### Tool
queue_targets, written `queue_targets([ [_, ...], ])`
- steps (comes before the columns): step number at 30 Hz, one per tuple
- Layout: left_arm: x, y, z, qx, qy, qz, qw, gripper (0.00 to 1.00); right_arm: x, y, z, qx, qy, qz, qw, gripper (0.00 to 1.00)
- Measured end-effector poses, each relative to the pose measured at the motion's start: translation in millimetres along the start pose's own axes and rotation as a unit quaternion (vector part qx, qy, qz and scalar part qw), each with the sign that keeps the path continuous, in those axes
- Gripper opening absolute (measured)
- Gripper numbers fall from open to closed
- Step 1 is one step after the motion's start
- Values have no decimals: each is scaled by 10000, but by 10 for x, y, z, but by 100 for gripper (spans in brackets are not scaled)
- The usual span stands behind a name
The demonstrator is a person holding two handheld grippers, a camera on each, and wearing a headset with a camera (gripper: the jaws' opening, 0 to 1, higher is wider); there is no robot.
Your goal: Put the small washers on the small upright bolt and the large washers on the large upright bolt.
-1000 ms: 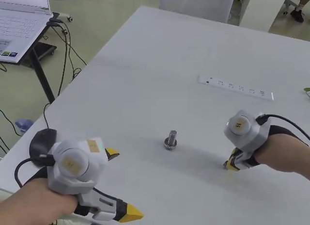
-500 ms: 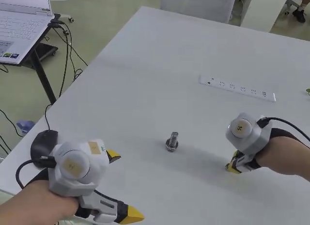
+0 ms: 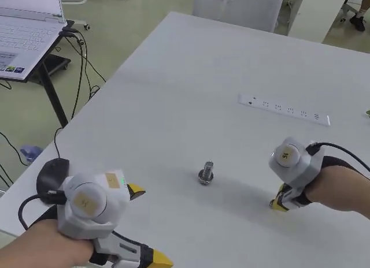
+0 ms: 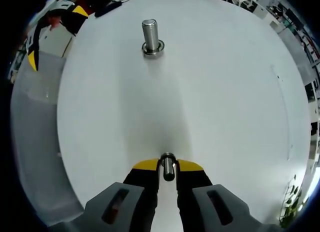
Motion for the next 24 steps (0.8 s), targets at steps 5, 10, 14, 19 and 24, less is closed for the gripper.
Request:
queue_targets([
  [5,11,4,15,21,5,-18,10000,88,4,-3,4,0,10,0,10000,13],
  [10,15,10,34,42,8,-38,10000,88,20,5,-12,4,31,-27,10000,17],
  [14,8,6,41,44,15,-16,10000,88,19,-2,-8,55,38,61,10000,22],
  [19,19,9,44,37,19,-44,10000,87,14,-54,20,143,17,194,9997,26],
  [24,2,7,67,46,47,-33,10000,87,12,-135,22,198,30,322,9993,27],
])
Point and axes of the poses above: the centre of the closed fingertips' face, and the gripper's own axes: y roughly forward along the fingers, z roughly to its right, x roughly out of its underside, the point moved 6 cm from there along -y, roughly backward along the fingers, and after that the axes turned 2 degrees about y, right-handed, at the moved point
